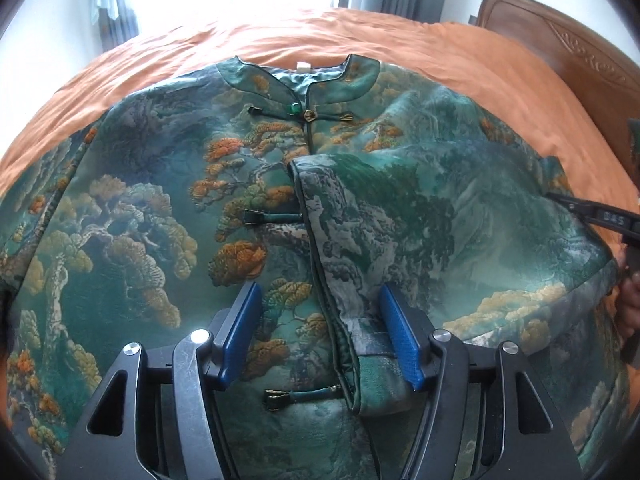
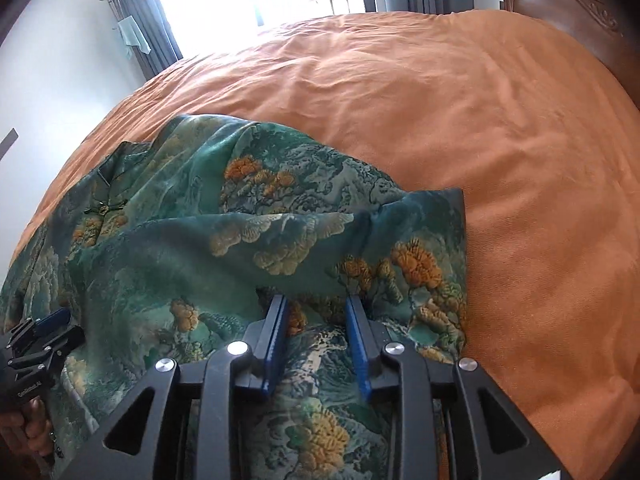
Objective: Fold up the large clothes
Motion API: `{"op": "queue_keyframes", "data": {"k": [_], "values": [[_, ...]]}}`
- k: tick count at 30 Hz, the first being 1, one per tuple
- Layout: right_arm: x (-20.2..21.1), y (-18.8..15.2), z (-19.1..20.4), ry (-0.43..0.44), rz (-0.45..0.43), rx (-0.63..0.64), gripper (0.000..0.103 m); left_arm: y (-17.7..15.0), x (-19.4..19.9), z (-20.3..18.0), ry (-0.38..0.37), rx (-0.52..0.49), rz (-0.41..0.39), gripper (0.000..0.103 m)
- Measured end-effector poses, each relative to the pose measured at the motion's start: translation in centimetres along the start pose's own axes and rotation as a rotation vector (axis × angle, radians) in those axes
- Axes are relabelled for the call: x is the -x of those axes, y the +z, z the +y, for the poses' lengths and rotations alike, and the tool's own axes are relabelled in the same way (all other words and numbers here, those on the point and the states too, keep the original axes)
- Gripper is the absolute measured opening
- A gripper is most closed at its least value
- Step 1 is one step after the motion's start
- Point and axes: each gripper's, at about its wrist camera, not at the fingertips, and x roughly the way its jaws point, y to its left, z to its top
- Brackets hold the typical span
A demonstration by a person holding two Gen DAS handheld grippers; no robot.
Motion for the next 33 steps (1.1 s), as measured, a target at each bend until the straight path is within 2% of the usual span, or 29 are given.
{"op": "queue_keyframes", "data": {"k": [7, 12, 14, 16, 18, 19, 21, 25, 28, 29, 33], "values": [[7.1, -4.2, 1.6, 0.092, -0.005, 0.104, 0.030, -0.1, 0.1, 0.1, -0.011, 0.013, -0.019, 0.065], [3.7, -6.5, 1.8, 0.066, 0.095, 0.095, 0.030, -0.4, -0.1, 0.1, -0.002, 0.010, -0.017, 0.067], [3.7, -6.8, 2.0, 0.057, 0.084, 0.085, 0.030, -0.4, 0.0, 0.2, -0.002, 0.014, -0.015, 0.068], [4.9, -6.7, 2.4, 0.044, 0.065, 0.093, 0.030, -0.2, 0.4, 0.3, -0.003, 0.017, -0.014, 0.069], [6.6, -7.1, 2.8, 0.053, 0.050, 0.112, 0.030, -0.1, 1.0, 0.5, 0.002, 0.012, -0.019, 0.075], [7.8, -7.7, 3.0, 0.064, 0.048, 0.127, 0.030, -0.2, 1.6, 0.7, 0.010, 0.012, -0.026, 0.079], [10.2, -9.1, 3.6, 0.076, 0.047, 0.155, 0.030, -0.5, 2.9, 1.1, -0.004, 0.014, -0.035, 0.081], [14.1, -13.0, 5.0, 0.105, 0.063, 0.216, 0.030, -2.3, 6.3, 1.8, -0.018, 0.004, -0.039, 0.083], [16.3, -16.5, 6.3, 0.113, 0.072, 0.229, 0.032, -4.5, 8.7, 2.1, -0.004, -0.031, -0.048, 0.089], [16.6, -17.7, 6.7, 0.109, 0.076, 0.229, 0.034, -5.5, 9.2, 2.3, 0.004, -0.034, -0.048, 0.093], [14.8, -21.8, 7.6, 0.045, 0.128, 0.198, 0.037, -8.6, 8.9, 2.9, 0.052, -0.045, -0.004, 0.095]]}}
